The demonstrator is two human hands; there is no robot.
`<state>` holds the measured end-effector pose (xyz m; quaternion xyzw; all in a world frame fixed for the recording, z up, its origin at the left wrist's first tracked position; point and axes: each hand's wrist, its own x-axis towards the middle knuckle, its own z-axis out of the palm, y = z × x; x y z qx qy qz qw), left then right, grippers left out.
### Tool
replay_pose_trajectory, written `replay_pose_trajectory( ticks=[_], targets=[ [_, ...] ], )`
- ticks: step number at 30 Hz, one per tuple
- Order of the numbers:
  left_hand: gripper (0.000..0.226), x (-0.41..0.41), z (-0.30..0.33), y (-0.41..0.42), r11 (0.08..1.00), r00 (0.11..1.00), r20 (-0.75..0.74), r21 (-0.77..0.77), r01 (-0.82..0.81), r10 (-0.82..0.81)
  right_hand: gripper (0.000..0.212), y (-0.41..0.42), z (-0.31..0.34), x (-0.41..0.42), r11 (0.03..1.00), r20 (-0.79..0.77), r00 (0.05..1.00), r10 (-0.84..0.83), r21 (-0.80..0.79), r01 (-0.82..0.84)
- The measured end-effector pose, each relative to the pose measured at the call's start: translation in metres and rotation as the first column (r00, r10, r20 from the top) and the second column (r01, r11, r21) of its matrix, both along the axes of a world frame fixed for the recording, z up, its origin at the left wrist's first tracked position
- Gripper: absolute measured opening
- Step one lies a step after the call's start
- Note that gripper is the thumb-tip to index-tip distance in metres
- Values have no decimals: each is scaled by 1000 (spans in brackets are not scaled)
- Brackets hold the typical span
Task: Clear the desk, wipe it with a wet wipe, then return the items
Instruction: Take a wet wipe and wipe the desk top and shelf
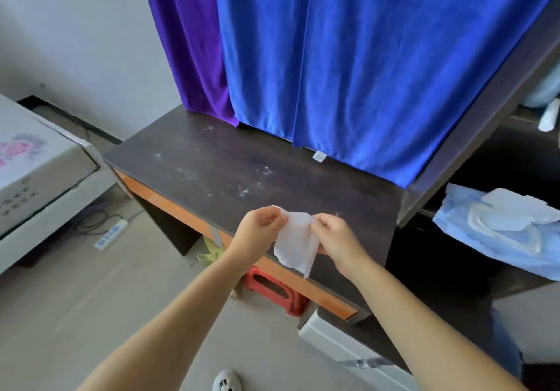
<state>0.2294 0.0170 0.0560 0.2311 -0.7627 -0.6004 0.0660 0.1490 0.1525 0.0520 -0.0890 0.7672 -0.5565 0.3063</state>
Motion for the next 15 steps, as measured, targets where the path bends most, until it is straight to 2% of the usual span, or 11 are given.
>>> replay_pose_trajectory(
  ticks=[5,8,12,15],
  targets=[
    [21,5,-8,-53,999,997,67,36,-27,24,26,-47,-10,9,966,75,963,-259,-2,260],
    [21,-6,-19,-63,999,996,88,41,2,-5,23,-52,-16,6,947,-49,947,-316,32,318],
    [21,-35,-37,-55,998,991,115,34,60,-64,15,-39,-30,-17,928,-217,925,-313,139,346],
    [20,-56,-63,-42,985,978,156,-81,152,-138,14,-19,-54,-36,897,-305,907,-292,243,370]
  ],
)
